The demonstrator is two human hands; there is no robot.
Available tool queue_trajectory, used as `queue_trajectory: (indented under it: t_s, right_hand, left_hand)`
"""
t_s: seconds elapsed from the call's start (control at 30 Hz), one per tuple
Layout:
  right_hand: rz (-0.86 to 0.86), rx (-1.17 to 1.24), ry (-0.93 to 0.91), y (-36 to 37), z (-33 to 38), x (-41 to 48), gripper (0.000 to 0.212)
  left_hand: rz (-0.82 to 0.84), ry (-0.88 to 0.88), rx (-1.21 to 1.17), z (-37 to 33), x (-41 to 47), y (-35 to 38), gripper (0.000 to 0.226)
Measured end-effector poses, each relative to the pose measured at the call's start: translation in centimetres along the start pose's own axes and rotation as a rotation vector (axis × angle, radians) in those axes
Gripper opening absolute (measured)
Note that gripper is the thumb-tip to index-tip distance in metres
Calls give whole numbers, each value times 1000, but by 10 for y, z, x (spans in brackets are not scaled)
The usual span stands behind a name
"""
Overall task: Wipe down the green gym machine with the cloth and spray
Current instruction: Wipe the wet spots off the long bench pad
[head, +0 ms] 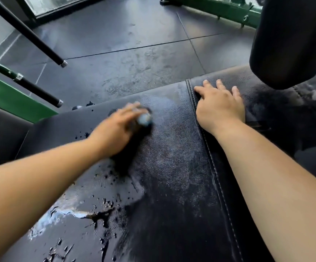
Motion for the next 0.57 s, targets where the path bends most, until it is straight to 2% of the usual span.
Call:
queue_trajectory:
  t_s: [0.07,0.1,0.13,0.23,0.3,0.37,0.43,0.47,0.57]
  right_hand:
    - [-16,-3,-3,1,1,-1,52]
    - [-28,0,-1,0,0,-1,52]
    - [-36,5,1,0,1,-1,52]
    - [-53,2,9,-1,1,-3,51]
    - [-61,-15,18,0,1,-1,52]
    - [-61,-36,42,1,-1,0,54]
    - [-60,-58,48,3,-3,2,56]
    - [-57,-71,41,4,-2,3,56]
    - [-50,-96,38,6,-2,4,56]
  left_hand:
    - [-201,-442,2,43,27,-14,35]
    - [-240,-587,-21,42,38,-8,29]
    - [-226,-612,-73,25,53,3,24]
    - [-58,-255,-236,-64,91,38,30]
    - [74,-102,-205,-80,107,40,39]
    - [148,-143,-34,-50,128,33,41]
    - [177,-313,136,-13,139,26,37]
    - [178,-351,160,-8,141,28,36]
    - [144,-275,33,-36,147,37,32]
Point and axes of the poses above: each hand's wrist, its own x-axis towards the middle knuckle, its own y-axis out of the palm, z = x × y, the point moved 9 cm from there along x, towards the middle knuckle, and after that the axes turned 6 degrees about -z, right-handed, at the moved point
